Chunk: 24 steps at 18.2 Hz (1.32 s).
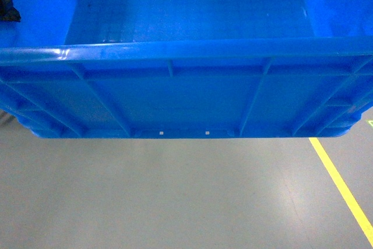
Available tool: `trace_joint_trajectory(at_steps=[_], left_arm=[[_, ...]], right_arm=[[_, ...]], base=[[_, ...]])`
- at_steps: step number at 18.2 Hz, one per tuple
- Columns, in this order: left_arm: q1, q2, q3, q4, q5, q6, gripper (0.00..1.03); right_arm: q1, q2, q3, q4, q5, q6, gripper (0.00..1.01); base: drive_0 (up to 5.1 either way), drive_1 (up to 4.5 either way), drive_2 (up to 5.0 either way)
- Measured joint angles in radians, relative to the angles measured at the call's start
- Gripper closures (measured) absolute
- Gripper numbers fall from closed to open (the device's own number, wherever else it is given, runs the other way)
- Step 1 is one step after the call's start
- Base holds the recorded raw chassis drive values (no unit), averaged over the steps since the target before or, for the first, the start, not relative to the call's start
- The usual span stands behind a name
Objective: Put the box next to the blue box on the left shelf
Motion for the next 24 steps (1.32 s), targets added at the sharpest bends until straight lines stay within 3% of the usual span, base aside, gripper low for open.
trace_joint_trajectory(at_steps=[24], left_arm=[[0.0, -0.001, 0.0, 0.001, 0.0, 0.0, 0.71]], right_arm=[[0.0, -0.002, -0.001, 0.0, 0.001, 0.0, 0.83]], base=[[0.0, 4.2, -4.2]])
